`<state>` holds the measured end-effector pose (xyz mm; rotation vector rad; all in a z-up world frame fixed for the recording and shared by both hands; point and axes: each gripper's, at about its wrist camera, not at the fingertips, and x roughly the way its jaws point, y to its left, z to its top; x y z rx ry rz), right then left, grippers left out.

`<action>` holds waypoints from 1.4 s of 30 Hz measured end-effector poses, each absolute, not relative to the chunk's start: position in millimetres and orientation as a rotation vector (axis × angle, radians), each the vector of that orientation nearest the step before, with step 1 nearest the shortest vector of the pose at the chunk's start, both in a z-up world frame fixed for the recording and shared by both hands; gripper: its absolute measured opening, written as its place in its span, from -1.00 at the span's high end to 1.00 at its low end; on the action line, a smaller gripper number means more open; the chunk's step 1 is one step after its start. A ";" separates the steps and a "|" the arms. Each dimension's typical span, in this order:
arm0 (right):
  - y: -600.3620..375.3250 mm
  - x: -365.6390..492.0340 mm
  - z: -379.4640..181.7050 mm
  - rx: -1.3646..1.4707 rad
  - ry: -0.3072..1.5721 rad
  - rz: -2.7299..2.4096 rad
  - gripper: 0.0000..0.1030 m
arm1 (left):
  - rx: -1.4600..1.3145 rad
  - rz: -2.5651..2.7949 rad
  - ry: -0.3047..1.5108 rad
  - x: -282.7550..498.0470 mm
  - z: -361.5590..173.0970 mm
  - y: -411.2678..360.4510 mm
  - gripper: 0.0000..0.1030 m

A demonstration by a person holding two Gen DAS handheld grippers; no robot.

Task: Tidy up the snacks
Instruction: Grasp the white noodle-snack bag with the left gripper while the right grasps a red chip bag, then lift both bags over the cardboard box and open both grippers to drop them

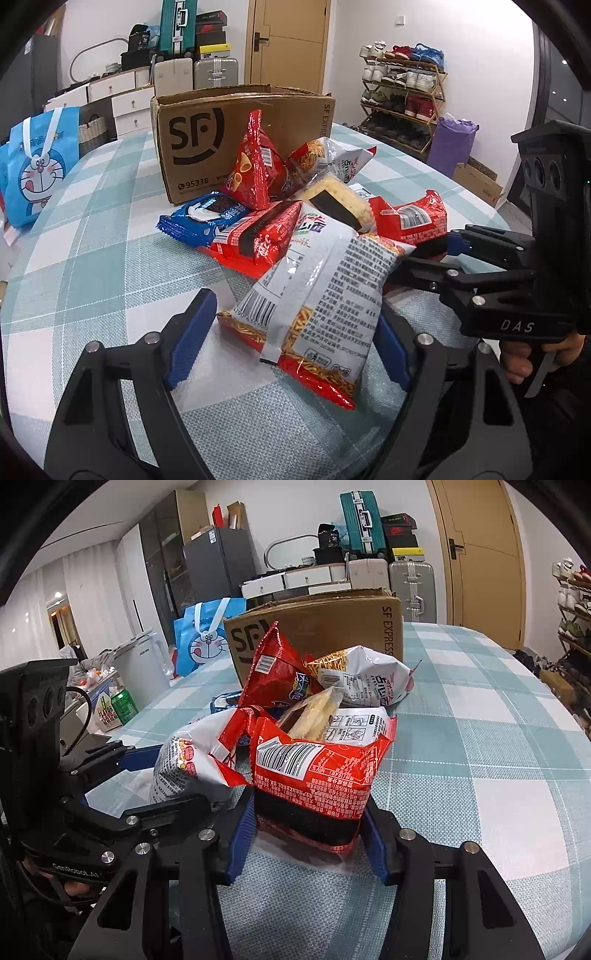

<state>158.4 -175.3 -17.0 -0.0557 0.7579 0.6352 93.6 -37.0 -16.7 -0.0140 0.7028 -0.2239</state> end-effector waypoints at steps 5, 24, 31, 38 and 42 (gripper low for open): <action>-178.1 155.5 -14.5 -0.053 0.740 0.642 0.02 | -0.018 -0.232 0.674 87.2 -10.9 -35.7 -0.49; -195.0 150.3 6.5 0.008 0.650 0.639 0.02 | -0.071 -0.192 0.599 70.8 11.2 -23.5 -0.49; -197.4 147.4 8.6 0.017 0.639 0.640 0.02 | -0.084 -0.173 0.589 67.4 15.5 -19.9 -0.49; -201.4 146.8 13.2 0.029 0.627 0.636 0.02 | -0.104 -0.152 0.569 64.2 22.5 -14.2 -0.49; -204.2 146.9 18.9 0.035 0.613 0.632 0.02 | -0.120 -0.135 0.556 63.6 30.5 -8.7 -0.49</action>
